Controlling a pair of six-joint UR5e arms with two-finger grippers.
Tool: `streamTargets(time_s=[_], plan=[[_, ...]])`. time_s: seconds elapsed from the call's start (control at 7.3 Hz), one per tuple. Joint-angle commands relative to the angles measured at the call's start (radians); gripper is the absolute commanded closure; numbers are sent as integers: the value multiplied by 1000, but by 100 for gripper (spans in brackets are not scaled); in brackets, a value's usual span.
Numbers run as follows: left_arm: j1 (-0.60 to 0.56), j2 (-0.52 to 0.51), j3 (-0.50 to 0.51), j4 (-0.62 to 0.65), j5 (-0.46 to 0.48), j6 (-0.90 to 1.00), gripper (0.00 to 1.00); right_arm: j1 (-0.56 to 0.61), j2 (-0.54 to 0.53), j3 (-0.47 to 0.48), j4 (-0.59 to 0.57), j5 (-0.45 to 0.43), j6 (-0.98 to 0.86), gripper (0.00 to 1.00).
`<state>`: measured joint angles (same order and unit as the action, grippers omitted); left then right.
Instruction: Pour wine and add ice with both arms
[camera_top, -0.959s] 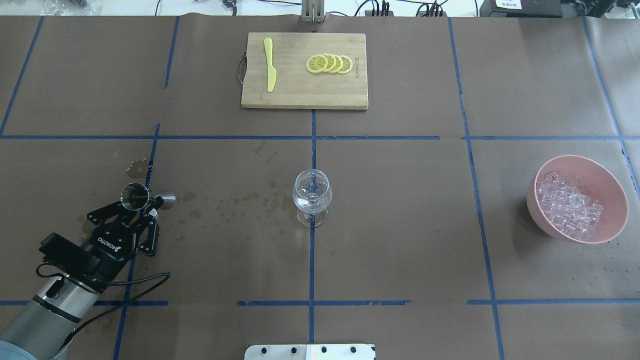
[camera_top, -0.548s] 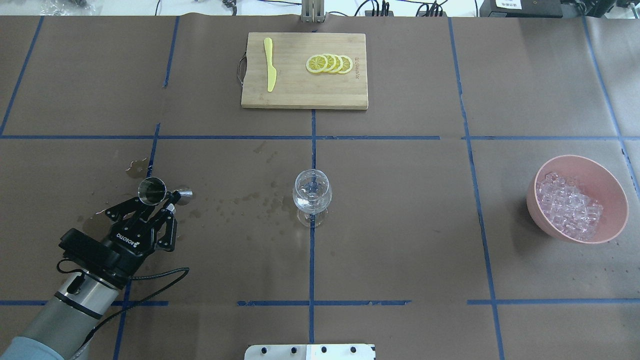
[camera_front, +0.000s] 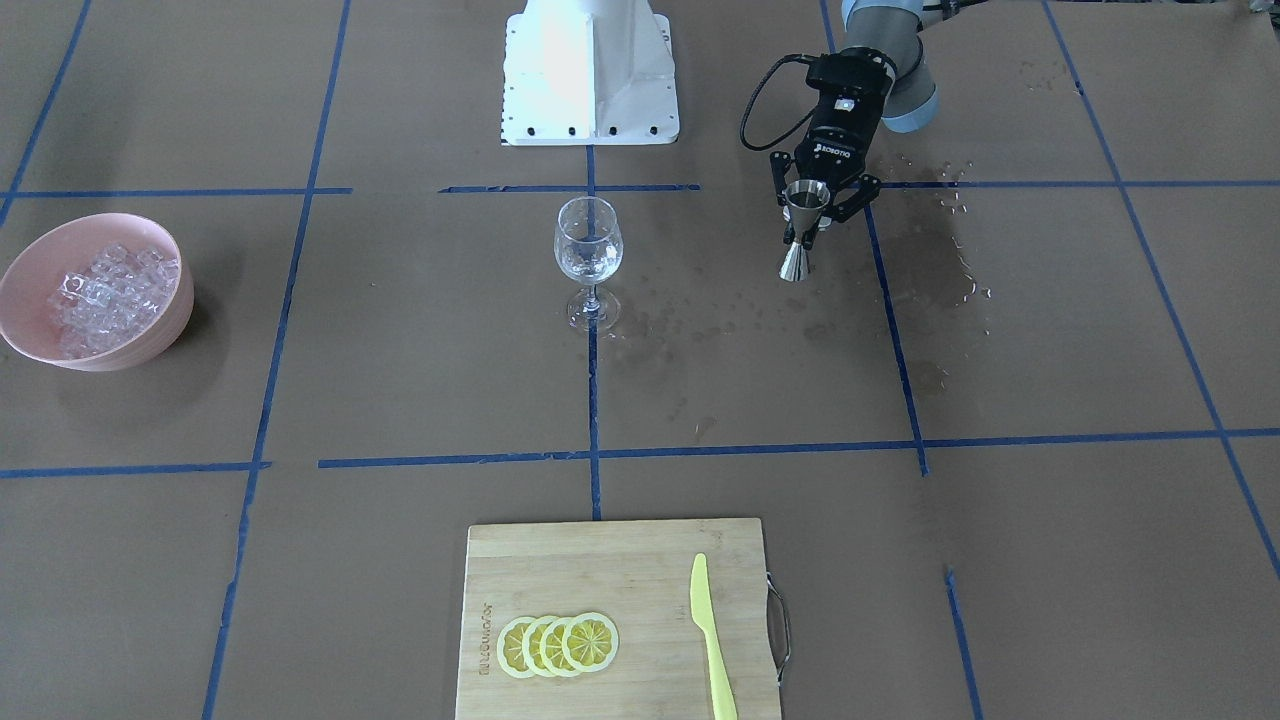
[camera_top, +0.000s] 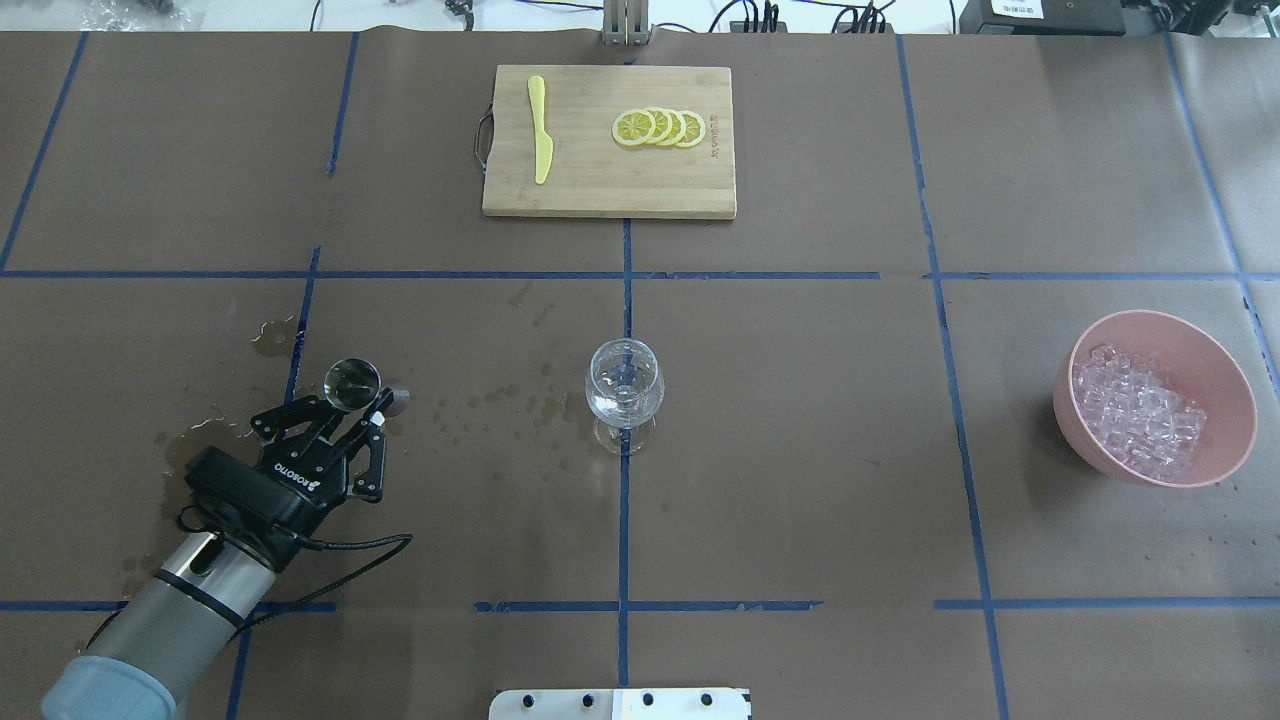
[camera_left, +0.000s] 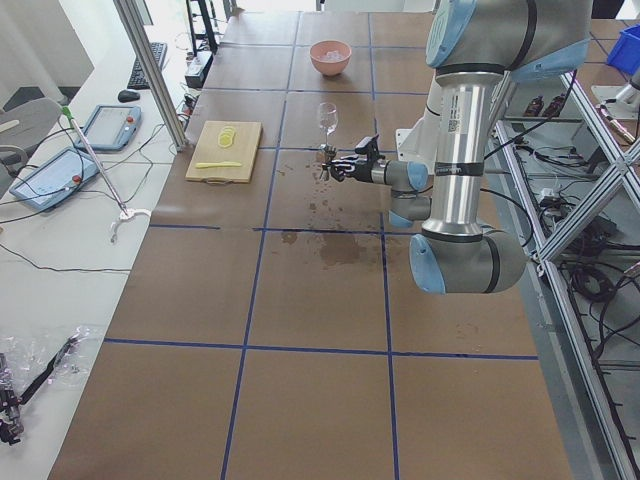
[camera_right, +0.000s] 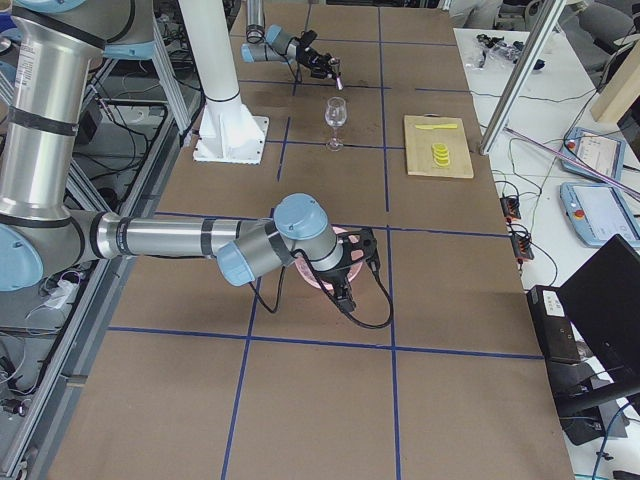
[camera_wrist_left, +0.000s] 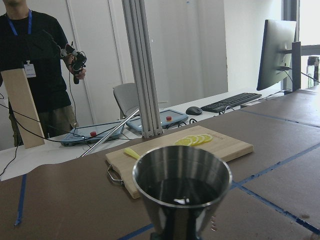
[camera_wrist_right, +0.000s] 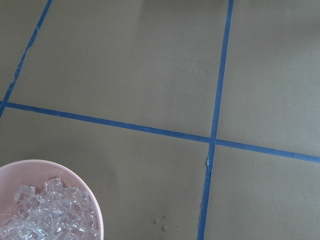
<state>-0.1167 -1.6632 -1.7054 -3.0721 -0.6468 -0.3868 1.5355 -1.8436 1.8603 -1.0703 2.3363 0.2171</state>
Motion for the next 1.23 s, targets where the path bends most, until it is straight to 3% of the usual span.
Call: streamTargets(time_s=[0.0, 0.27, 0.68, 0.82, 1.1], plan=[[-61, -1, -25, 64, -109, -12, 100, 0, -2, 0, 1, 0, -2, 0], [-138, -56, -49, 247, -223, -154, 100, 0, -5, 0, 1, 0, -4, 0], [-130, -72, -77, 334, -209, -142, 100, 0, -6, 0, 1, 0, -1, 0], [-127, -113, -129, 419, -200, -139, 100, 0, -6, 0, 1, -2, 1, 0], [-121, -229, -126, 613, -104, -139, 100, 0, -6, 0, 1, -2, 1, 0]])
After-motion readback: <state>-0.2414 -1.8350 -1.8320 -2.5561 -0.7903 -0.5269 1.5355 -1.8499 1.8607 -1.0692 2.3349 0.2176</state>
